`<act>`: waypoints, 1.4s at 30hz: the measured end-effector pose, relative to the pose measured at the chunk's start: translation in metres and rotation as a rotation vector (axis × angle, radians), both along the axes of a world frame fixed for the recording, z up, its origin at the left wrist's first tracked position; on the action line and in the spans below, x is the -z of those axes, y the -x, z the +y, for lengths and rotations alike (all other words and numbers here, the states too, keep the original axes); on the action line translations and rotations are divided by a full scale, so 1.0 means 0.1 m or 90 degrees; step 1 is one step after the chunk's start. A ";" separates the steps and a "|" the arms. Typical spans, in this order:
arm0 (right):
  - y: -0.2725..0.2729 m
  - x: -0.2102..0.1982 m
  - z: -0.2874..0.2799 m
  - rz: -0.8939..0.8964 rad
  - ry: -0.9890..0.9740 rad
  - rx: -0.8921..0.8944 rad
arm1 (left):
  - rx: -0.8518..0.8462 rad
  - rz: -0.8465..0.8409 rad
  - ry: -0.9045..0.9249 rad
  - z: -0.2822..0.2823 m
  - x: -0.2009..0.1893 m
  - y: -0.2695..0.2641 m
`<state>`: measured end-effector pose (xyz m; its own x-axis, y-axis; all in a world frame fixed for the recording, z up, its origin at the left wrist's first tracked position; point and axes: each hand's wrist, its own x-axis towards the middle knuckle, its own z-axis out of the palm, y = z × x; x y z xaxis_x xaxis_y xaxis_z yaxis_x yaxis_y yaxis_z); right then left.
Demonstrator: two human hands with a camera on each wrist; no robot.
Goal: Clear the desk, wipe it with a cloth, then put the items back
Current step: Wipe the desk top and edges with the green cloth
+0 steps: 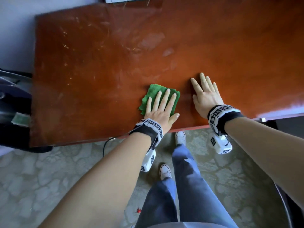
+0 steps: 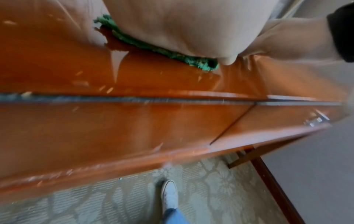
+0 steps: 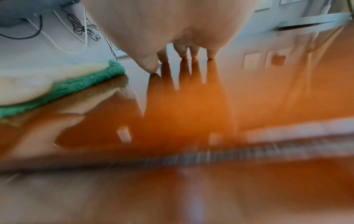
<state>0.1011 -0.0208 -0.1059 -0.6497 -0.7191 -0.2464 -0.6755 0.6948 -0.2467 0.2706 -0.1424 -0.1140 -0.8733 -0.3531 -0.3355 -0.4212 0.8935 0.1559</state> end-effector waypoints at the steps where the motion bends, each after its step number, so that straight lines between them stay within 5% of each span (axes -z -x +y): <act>1: 0.11 0.00 -0.07 0.001 -0.006 -0.007 | -0.018 0.001 -0.008 -0.05 0.00 0.13; 14: 1.30 -0.05 -0.95 -0.058 -0.037 -0.079 | -0.154 -0.007 -0.030 -1.17 -0.03 1.71; 28: 1.61 -0.03 -1.30 -0.037 -0.040 -0.100 | -0.046 -0.102 -0.073 -0.21 -0.10 1.04; 42: 2.00 -0.09 -1.97 -0.056 -0.064 -0.049 | -0.221 -0.044 -0.050 -1.15 -0.06 2.31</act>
<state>-0.0986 -0.2173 -0.0969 -0.5669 -0.7345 -0.3730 -0.7061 0.6665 -0.2392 0.0398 -0.2570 -0.1080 -0.6800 -0.5960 -0.4271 -0.7097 0.6812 0.1794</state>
